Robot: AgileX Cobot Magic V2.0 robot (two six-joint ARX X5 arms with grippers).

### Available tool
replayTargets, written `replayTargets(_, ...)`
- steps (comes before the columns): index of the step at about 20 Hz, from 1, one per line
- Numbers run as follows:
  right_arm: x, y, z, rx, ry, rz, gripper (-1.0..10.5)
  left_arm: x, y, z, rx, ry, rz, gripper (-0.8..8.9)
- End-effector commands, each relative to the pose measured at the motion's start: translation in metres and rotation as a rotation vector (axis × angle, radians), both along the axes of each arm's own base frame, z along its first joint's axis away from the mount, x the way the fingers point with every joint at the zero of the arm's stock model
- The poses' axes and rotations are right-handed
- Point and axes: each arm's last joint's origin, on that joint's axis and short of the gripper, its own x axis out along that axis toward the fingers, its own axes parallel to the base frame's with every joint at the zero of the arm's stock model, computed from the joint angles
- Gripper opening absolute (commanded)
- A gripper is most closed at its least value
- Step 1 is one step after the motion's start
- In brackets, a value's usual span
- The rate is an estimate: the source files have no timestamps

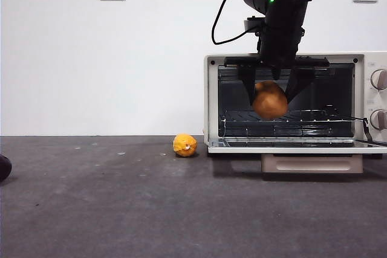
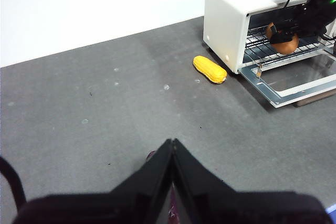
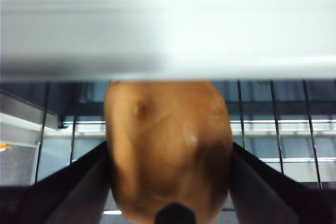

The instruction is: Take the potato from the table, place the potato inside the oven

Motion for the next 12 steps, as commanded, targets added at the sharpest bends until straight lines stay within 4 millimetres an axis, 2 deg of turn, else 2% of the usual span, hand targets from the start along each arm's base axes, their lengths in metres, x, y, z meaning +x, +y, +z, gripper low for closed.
replayTargets(1,0.003,0.003,-0.016,-0.005,0.038,0.000,5.8,0.001,-0.001,-0.001,-0.009,0.004,0.003,-0.05)
replayTargets(2,0.003,0.003,-0.015,-0.005,0.037,0.000,6.1,0.001,-0.001,-0.001,-0.013,0.005,0.004,-0.05)
replayTargets(7,-0.001,0.002,-0.011,-0.008,0.044,0.003,6.1,0.001,-0.001,-0.001,-0.026,0.011,0.002,-0.05)
replayTargets(9,-0.007,0.001,-0.002,-0.009,0.049,0.005,6.1,0.001,-0.001,-0.001,-0.026,0.011,0.002,-0.05)
replayTargets(12,-0.025,-0.002,0.016,-0.035,0.092,0.026,6.1,0.001,-0.001,-0.001,-0.026,0.011,0.003,-0.05)
